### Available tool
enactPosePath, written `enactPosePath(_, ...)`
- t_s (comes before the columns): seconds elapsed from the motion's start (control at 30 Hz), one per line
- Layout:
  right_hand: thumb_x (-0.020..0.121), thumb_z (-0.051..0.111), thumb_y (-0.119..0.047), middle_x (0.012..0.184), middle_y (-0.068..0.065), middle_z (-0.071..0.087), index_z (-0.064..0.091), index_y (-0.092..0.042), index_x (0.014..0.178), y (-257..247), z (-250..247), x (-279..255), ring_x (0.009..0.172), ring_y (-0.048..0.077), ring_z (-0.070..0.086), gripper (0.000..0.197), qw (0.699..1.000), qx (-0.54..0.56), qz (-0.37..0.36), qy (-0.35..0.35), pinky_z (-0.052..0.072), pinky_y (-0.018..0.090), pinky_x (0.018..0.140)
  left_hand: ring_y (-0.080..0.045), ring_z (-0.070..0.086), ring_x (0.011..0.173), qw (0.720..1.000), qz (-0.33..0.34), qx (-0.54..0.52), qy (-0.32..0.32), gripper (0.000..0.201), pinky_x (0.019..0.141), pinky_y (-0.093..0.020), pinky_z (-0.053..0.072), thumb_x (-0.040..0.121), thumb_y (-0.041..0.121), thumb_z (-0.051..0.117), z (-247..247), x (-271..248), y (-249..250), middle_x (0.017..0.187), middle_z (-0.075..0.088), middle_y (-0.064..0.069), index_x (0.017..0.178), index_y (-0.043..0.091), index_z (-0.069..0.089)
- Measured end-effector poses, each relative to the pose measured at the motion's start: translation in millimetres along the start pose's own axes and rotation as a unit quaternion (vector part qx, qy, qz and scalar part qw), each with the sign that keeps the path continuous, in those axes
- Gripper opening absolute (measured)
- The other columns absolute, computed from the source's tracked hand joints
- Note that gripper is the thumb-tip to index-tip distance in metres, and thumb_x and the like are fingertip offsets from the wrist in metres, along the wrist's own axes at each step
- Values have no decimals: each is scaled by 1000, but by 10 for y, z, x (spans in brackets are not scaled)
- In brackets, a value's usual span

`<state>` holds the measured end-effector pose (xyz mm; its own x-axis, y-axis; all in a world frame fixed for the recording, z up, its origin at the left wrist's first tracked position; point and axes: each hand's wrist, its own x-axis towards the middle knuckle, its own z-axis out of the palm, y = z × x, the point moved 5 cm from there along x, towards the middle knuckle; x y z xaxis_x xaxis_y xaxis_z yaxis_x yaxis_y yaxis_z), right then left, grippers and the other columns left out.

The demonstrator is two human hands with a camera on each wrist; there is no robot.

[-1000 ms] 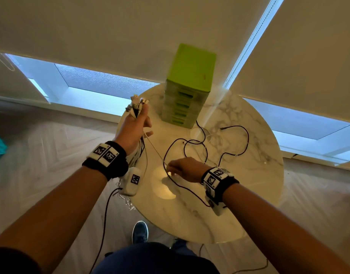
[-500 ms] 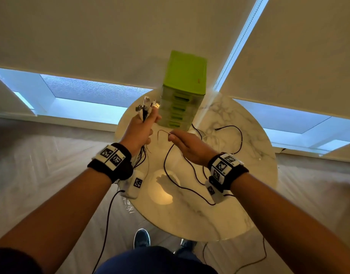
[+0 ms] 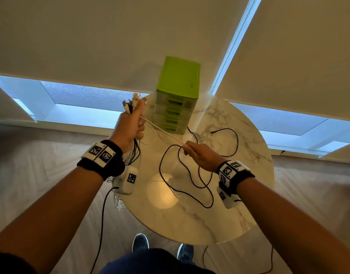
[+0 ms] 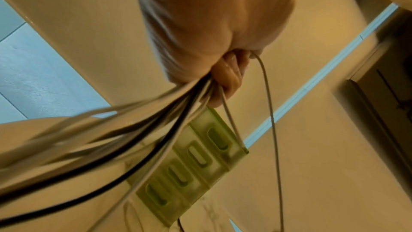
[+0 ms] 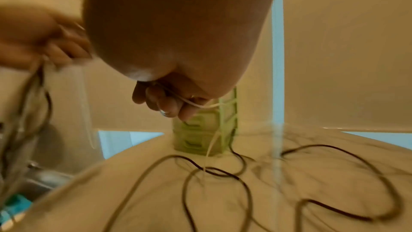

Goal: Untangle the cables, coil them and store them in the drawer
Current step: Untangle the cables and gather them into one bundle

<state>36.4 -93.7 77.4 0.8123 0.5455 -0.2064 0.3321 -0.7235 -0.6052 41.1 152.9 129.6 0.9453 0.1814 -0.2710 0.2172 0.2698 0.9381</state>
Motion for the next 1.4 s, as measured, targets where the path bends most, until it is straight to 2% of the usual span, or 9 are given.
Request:
enactPosePath(0.13,107,24,-50,77,-15,55,52,-32,90,566,-18,-153,78,17,57,37,991,-93,80,-44,46,41,87,-5,23,47,996,35,-75,11,24,44,-20,15,101,50,57,11,-72,213,58,34,10,88,30,59)
enactPosePath(0.23,107,25,-51,76,-12,57,55,-32,91,611,-95,-132,80,20,58,39,990,-104,90,-41,45,47,94,-6,28,48,998,61,-3,30,27,47,-23,22,97,34,68,24,-82,216,62,37,6,77,28,51)
enactPosePath(0.4,108,33,-44,79,-17,56,61,-21,103,-86,-244,42,80,13,56,37,996,-85,-37,-15,38,31,83,-18,41,52,976,87,200,4,26,50,-28,37,98,41,65,302,-159,-26,62,41,-4,84,21,57)
enactPosePath(0.5,108,35,-43,79,-17,58,63,-20,100,-418,-229,103,77,7,53,37,986,-94,-137,5,40,33,83,-15,42,51,968,84,237,-13,27,47,-27,37,102,46,57,465,-231,-92,60,43,-1,84,27,60)
enactPosePath(0.6,108,38,-41,80,-14,59,62,-21,92,-474,-274,124,74,4,51,35,979,-73,-177,65,45,35,79,-13,38,49,970,47,235,-45,35,47,-27,34,103,48,54,515,-254,-190,57,41,3,105,16,69)
enactPosePath(0.77,106,35,-49,69,-23,53,52,-40,90,-308,-387,93,64,-6,50,26,980,-93,-142,104,47,39,81,-11,35,47,936,-3,327,-130,46,46,-26,30,100,56,54,558,-364,-316,56,39,4,89,14,69)
enactPosePath(0.9,106,40,-45,84,-4,68,64,-19,93,-42,-299,94,76,17,62,38,991,-85,-99,41,48,39,81,-12,31,47,962,-1,255,-93,37,45,-25,28,98,52,62,567,-417,-262,56,35,5,77,22,55)
enactPosePath(1.1,106,46,-29,90,-3,66,67,-10,102,489,-12,-26,85,15,61,28,987,-91,17,-128,47,30,81,-8,33,43,989,50,134,-26,18,43,-21,28,98,19,65,441,-464,133,53,37,6,81,23,61)
enactPosePath(1.4,104,49,-35,78,0,63,54,-17,104,597,-61,-186,68,18,65,19,985,-59,113,-120,49,32,67,-12,41,54,983,91,157,-31,26,48,-24,37,91,5,58,374,-526,247,63,40,2,80,24,44)
